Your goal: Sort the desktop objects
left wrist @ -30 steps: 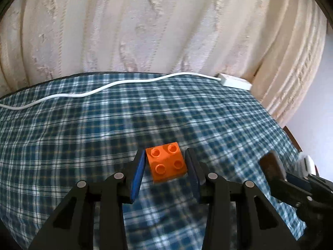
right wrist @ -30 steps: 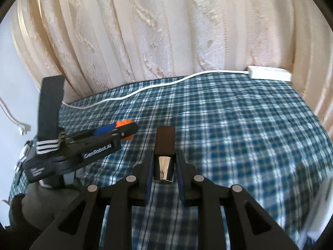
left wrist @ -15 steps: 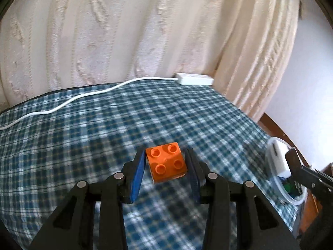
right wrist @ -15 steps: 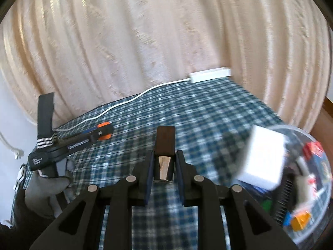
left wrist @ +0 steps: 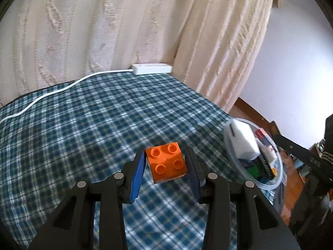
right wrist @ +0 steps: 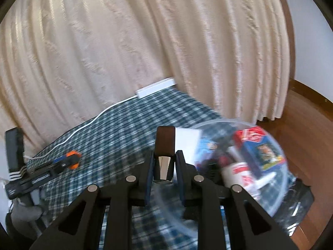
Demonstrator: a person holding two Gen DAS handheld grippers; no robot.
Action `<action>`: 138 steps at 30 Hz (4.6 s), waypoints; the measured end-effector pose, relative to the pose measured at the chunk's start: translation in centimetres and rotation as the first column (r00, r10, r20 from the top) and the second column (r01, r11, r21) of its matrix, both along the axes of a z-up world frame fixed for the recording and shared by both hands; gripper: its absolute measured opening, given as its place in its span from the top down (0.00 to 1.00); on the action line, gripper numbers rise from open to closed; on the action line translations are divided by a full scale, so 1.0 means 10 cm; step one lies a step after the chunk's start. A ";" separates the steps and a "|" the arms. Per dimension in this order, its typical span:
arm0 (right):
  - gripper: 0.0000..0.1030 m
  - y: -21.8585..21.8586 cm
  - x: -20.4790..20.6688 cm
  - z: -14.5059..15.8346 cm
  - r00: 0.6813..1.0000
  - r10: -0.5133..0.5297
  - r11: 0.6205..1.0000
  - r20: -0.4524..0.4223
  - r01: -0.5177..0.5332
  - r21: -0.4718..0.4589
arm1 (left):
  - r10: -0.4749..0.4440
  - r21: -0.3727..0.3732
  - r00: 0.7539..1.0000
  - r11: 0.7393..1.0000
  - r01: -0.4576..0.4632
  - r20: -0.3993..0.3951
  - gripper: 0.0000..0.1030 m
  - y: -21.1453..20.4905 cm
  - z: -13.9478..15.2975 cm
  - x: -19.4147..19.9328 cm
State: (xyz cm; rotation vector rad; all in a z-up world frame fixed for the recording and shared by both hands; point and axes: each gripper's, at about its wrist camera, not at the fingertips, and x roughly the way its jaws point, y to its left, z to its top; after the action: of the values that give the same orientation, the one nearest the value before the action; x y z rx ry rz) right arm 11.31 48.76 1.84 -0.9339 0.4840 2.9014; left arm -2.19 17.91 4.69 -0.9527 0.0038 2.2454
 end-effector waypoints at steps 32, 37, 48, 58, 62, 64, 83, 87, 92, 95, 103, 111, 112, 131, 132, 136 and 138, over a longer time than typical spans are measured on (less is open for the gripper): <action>0.45 0.54 -0.11 -0.22 0.999 -0.044 0.999 0.027 0.044 -0.012 | -0.272 -0.052 0.961 0.960 0.275 0.059 0.59 1.24 -0.07 0.62; 0.39 0.58 -0.01 -0.17 0.998 -0.055 0.998 -0.001 0.055 -0.022 | -0.294 -0.059 0.953 0.953 0.299 0.080 0.59 1.39 -0.14 0.62; 0.38 0.64 0.08 -0.10 0.998 -0.063 0.997 -0.028 0.063 -0.034 | -0.317 -0.073 0.944 0.943 0.324 0.096 0.59 1.64 -0.28 0.59; 0.37 0.72 0.18 -0.12 0.996 -0.089 0.995 -0.022 0.088 -0.045 | -0.340 -0.041 0.934 0.937 0.346 0.108 0.59 1.73 -0.34 0.60; 0.24 0.73 0.25 -0.10 0.995 -0.100 0.994 -0.025 0.099 -0.056 | -0.340 -0.009 0.933 0.939 0.343 0.122 0.48 1.67 -0.27 0.61; 0.22 0.74 0.32 -0.07 0.992 -0.119 0.991 -0.037 0.117 -0.057 | -0.333 -0.001 0.938 0.942 0.335 0.100 0.40 1.63 -0.21 0.65; 0.00 0.58 1.02 0.32 0.963 -0.238 0.965 -0.125 0.249 0.084 | -0.080 -0.008 0.981 0.997 0.080 -0.177 0.18 1.09 0.49 1.16; 0.00 0.53 1.13 0.30 0.971 -0.221 0.970 -0.090 0.229 0.087 | -0.046 -0.008 0.973 0.999 0.045 -0.225 0.12 1.01 0.55 1.28; 0.00 0.40 1.24 0.27 0.978 -0.200 0.973 -0.065 0.206 0.106 | -0.039 -0.030 0.969 0.999 0.033 -0.244 0.11 1.00 0.59 1.41; 0.00 0.33 1.29 0.26 0.977 -0.204 0.967 -0.065 0.211 0.141 | -0.015 -0.092 0.956 0.996 -0.012 -0.292 0.11 1.03 0.60 1.51; 0.00 0.32 1.40 0.21 0.978 -0.202 0.970 -0.052 0.207 0.128 | 0.015 -0.165 0.949 0.984 -0.070 -0.316 0.11 1.09 0.57 1.62; 0.00 0.37 1.45 0.12 0.978 -0.209 0.969 -0.026 0.210 0.129 | -0.024 -0.199 0.948 0.979 -0.041 -0.318 0.11 1.21 0.50 1.71; 0.00 0.38 1.45 0.10 0.977 -0.211 0.969 -0.020 0.211 0.126 | -0.028 -0.201 0.949 0.979 -0.038 -0.315 0.11 1.22 0.49 1.71; 0.00 0.47 1.31 -0.12 0.980 -0.192 0.977 0.043 0.187 0.097 | -0.076 -0.204 0.970 0.979 0.028 -0.232 0.11 1.42 0.36 1.59; 0.00 0.47 1.31 -0.13 0.980 -0.194 0.977 0.044 0.189 0.096 | -0.079 -0.201 0.971 0.979 0.033 -0.225 0.11 1.42 0.36 1.58; 0.00 0.47 1.29 -0.14 0.980 -0.192 0.978 0.050 0.187 0.092 | -0.093 -0.195 0.976 0.979 0.053 -0.198 0.11 1.44 0.33 1.54; 0.00 0.45 1.28 -0.14 0.980 -0.190 0.979 0.052 0.185 0.091 | -0.096 -0.192 0.977 0.980 0.059 -0.189 0.11 1.45 0.33 1.53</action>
State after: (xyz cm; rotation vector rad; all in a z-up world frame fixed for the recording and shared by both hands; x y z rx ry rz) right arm 24.11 53.29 0.42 -0.9073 0.4151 2.6943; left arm 13.15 32.37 7.96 -0.8047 0.3388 2.2860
